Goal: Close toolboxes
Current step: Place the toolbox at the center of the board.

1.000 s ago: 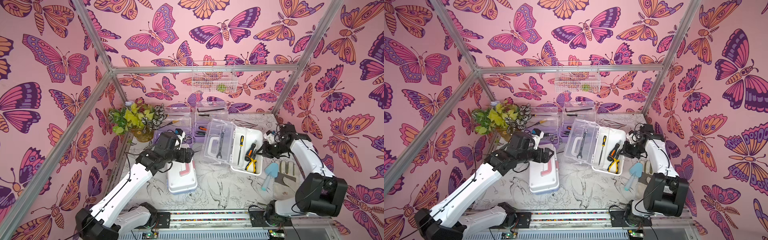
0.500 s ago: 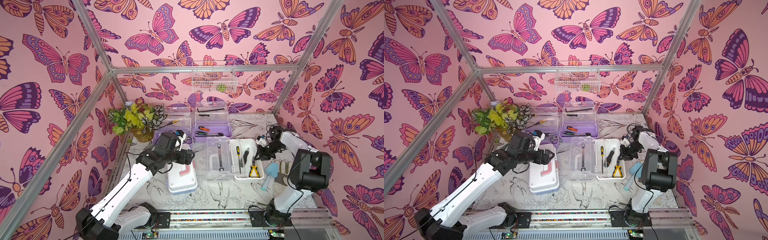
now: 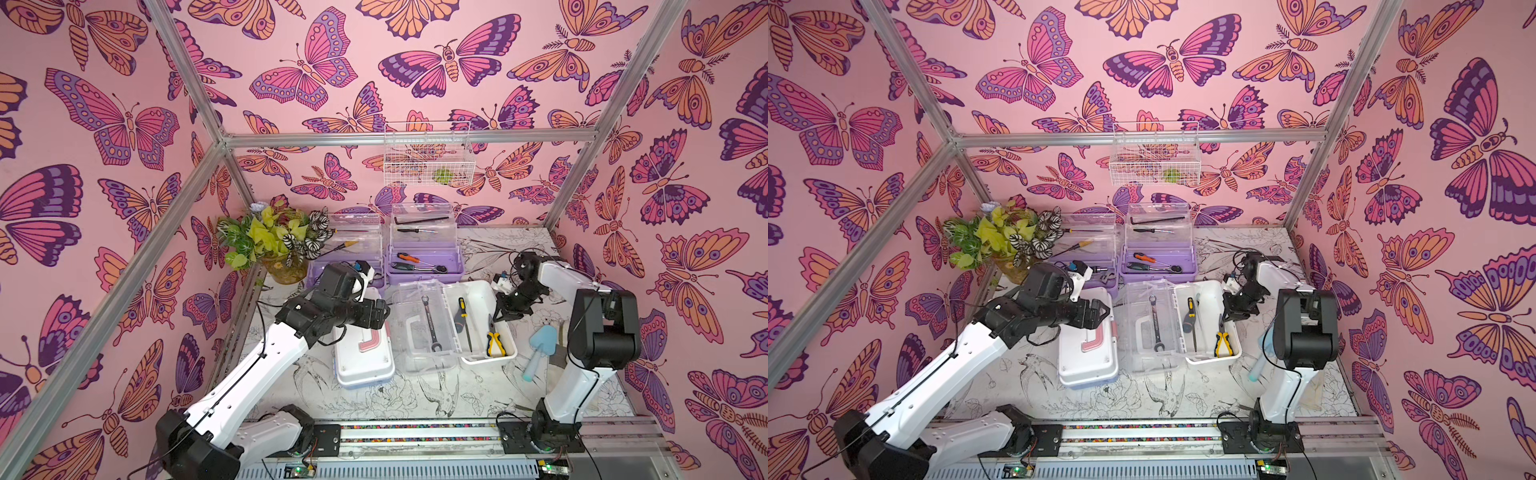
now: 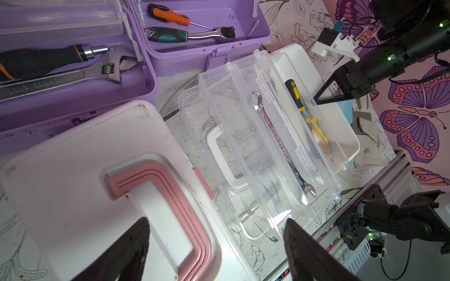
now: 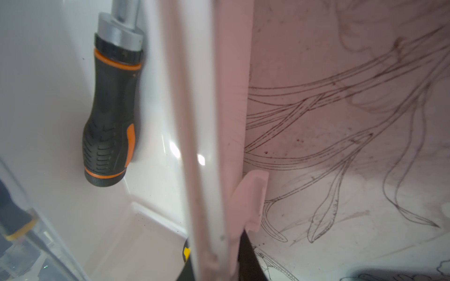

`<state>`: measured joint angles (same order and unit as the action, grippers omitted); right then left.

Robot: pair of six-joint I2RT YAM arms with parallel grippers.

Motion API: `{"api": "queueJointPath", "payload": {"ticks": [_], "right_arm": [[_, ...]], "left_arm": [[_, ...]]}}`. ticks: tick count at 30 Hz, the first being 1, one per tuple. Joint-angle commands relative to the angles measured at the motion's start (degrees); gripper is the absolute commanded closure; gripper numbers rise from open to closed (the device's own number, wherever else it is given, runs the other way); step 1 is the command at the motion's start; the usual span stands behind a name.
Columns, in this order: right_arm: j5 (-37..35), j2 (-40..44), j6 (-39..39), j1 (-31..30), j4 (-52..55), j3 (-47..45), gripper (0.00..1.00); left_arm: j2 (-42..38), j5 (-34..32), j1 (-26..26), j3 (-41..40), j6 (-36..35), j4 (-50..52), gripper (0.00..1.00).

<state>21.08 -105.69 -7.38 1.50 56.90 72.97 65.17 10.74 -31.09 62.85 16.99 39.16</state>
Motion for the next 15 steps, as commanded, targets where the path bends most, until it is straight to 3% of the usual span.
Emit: {"api": "queueJointPath", "payload": {"ticks": [1, 4, 7, 12, 15], "right_arm": [[6.4, 2.6, 3.1, 0.0, 0.2, 0.0, 0.68], [7.4, 3.8, 4.5, 1.0, 0.2, 0.4, 0.55], [6.5, 6.6, 6.4, 2.0, 0.1, 0.4, 0.48], [6.3, 13.2, 11.8, 2.7, -2.4, -1.9, 0.46], [6.4, 16.9, 13.9, 2.6, -4.5, -4.5, 0.46]], "left_arm": [[0.9, 0.0, -0.2, 2.2, 0.2, 1.3, 0.16], [2.4, -1.2, -1.5, 3.2, 1.0, 1.3, 0.17], [4.3, -3.1, -3.0, 4.0, 2.1, 1.2, 0.17], [7.2, -10.0, -6.3, 3.9, 6.0, 1.4, 0.23], [10.4, -11.6, -7.2, 4.0, 7.6, 1.4, 0.31]]}}
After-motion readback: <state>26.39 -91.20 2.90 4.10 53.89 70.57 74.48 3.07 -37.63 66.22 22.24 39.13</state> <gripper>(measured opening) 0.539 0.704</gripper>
